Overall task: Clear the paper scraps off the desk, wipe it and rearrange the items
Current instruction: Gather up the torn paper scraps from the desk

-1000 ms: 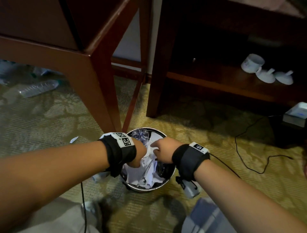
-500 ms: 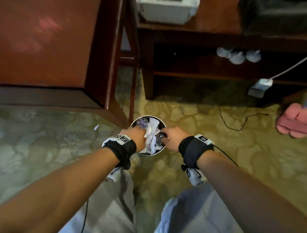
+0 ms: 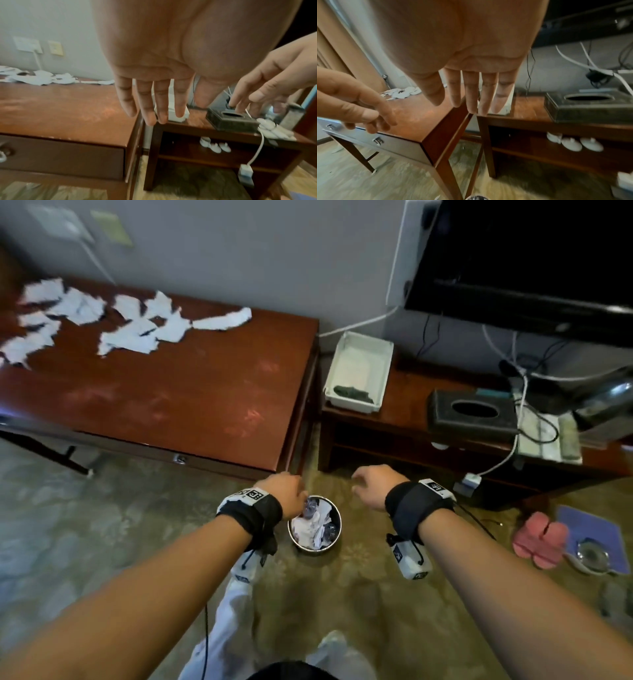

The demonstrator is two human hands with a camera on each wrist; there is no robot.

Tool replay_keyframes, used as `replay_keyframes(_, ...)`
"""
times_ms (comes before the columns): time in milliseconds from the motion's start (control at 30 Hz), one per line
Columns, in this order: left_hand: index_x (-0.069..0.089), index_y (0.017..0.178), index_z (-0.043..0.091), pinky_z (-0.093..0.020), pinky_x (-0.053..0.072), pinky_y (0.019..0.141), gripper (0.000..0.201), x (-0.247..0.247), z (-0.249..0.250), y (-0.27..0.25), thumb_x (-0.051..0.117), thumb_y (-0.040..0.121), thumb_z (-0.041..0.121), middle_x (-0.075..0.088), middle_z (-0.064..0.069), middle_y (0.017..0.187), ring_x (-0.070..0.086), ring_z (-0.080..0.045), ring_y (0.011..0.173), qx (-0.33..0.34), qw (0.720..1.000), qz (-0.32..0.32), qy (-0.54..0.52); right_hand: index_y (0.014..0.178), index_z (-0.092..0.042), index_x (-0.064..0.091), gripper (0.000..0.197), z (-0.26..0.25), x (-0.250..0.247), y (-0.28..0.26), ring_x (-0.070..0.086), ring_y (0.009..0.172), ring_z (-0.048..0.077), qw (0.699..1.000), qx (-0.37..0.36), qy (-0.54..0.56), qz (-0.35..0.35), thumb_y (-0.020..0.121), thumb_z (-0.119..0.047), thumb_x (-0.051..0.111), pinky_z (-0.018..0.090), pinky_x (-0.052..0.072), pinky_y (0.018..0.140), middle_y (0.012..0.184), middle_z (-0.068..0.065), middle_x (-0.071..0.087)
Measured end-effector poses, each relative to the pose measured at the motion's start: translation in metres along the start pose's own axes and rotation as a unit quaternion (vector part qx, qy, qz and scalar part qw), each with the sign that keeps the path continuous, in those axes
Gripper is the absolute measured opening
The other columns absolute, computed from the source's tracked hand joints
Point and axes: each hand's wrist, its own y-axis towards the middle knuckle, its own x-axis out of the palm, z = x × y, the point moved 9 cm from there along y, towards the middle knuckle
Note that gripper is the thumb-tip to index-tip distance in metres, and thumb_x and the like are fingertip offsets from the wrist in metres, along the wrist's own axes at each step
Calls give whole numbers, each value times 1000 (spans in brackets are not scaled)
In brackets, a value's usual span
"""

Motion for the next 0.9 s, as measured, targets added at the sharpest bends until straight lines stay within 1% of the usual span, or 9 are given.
replay_keyframes(67,59,124,20,-44,49,95,38,-27,-9,-13,43,98,43,55,-9,121,58,-31,110,-5,999,30,-15,134,-23,55,41,-20,-27,-4,59,115,23,1000,-16,-21,15,96,-39,52,34,50,94,131,4,60)
replay_keyframes(133,60,120,21,-44,50,95,36,-52,-22,-21,43,97,43,56,-9,120,58,-31,109,-3,998,58,-24,135,-24,54,41,-43,-51,-5,58,115,22,998,-23,-32,42,97,-39,51,33,50,93,132,3,59)
replay_keyframes(200,59,120,21,-45,49,95,36,-69,-40,-27,42,98,44,56,-9,121,57,-32,110,-3,997,70,-28,135,-25,53,41,-66,-65,-6,58,115,22,997,-25,-33,63,97,-39,51,31,50,90,131,2,59)
replay_keyframes(300,56,126,21,-46,48,97,40,-92,-76,-38,40,99,45,54,-9,125,55,-31,114,0,997,73,-32,135,-26,53,41,-105,-72,-9,59,113,22,996,-18,-27,80,96,-41,51,35,52,91,130,2,60)
replay_keyframes(367,55,129,23,-45,48,97,41,-106,-108,-45,39,99,46,53,-8,128,55,-29,115,-3,997,78,-28,134,-25,53,42,-135,-74,-7,58,114,22,995,-15,-26,90,96,-42,51,37,52,92,128,3,60)
replay_keyframes(533,48,135,26,-47,44,99,42,-152,-209,-60,35,100,47,47,-5,135,51,-29,121,-20,994,107,-1,136,-25,52,42,-212,-92,8,56,118,20,990,-17,-33,133,96,-42,50,31,47,96,130,1,59)
replay_keyframes(633,45,138,27,-48,43,101,44,-179,-266,-70,37,100,47,46,-4,137,49,-28,123,-39,991,126,1,134,-26,53,42,-251,-106,21,57,118,19,988,-17,-31,150,96,-42,51,32,48,98,130,1,60)
replay_keyframes(767,45,139,27,-48,42,102,45,-202,-326,-74,38,100,47,46,-4,140,48,-28,126,-59,990,124,-10,135,-25,52,42,-302,-117,47,56,119,19,989,-24,-34,145,96,-42,52,31,47,98,132,1,59)
replay_keyframes(900,48,135,29,-47,43,101,43,-223,-372,-60,41,98,49,48,-2,138,50,-26,123,-74,989,122,-32,134,-27,52,42,-357,-124,97,56,117,17,989,-48,-39,134,95,-43,52,31,48,96,132,0,58)
